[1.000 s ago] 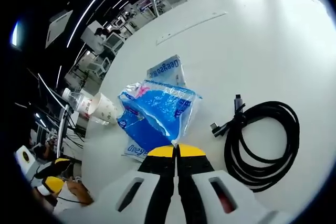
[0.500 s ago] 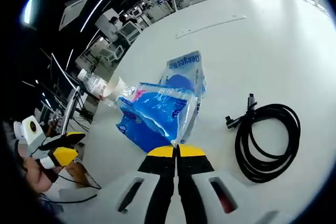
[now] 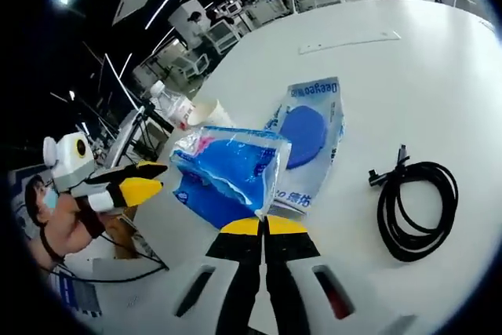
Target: Arrange the tabletop items into an orderly group along one side of the table until the central work area is clear of visible clutter.
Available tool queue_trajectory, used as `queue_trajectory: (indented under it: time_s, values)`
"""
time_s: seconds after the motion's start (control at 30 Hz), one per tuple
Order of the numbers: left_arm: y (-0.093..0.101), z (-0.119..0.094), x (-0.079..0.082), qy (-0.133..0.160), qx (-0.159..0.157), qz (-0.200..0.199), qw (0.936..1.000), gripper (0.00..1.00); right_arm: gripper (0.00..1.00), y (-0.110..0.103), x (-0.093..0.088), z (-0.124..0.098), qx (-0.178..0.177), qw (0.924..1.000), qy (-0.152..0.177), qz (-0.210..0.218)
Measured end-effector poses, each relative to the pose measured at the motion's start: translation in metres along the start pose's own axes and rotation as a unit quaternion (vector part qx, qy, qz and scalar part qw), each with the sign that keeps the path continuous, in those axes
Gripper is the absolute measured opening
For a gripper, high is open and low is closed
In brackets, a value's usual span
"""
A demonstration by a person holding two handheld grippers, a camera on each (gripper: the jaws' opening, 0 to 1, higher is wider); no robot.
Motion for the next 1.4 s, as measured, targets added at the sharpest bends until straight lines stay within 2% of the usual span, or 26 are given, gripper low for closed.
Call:
queue_trajectory:
  time_s: [0.1, 0.4, 0.47, 0.7, 0.97, 1.4]
  values:
    - [-0.002, 0.001, -0.003, -0.005, 0.002, 0.0, 1.0, 0.35, 0.0, -0.004, -0.001, -0.001, 0.004, 0.9999, -0.003, -0.01]
    - [-0.001, 0.002, -0.008, -0.012, 0.003, 0.006, 0.9999, 0.18, 0.0, -0.009, -0.001, -0.004, 0.011, 0.9995, -0.007, -0.029]
    - [-0.001, 0.003, -0.008, -0.01, 0.004, 0.006, 0.9999, 0.11, 0.0, -0.009, -0.001, -0.005, 0.011, 0.9994, -0.007, -0.033]
    - [0.008, 0.008, -0.009, -0.016, -0.004, 0.009, 0.9998, 0.01, 0.0, -0.003, -0.002, -0.009, 0.006, 0.9993, -0.004, -0.036]
    - [0.027, 0.027, -0.008, -0.032, -0.02, 0.021, 0.9991, 0.0, 0.0, 0.02, 0.0, -0.022, -0.011, 0.9995, 0.005, -0.029]
    - [0.076, 0.077, 0.003, -0.057, -0.057, 0.055, 0.9952, 0.01, 0.0, 0.081, 0.006, -0.048, -0.051, 0.9983, 0.028, 0.001]
Point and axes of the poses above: the point that each gripper's makers call its tool centre point, and the gripper's own axes: z roughly forward along the fingers, y roughly to its right, x roughly out of its top, the point moved 3 cm from there along -z, roughly backward along the fingers, and after that the axes turned 8 degrees about -z, right-handed, at the moved point
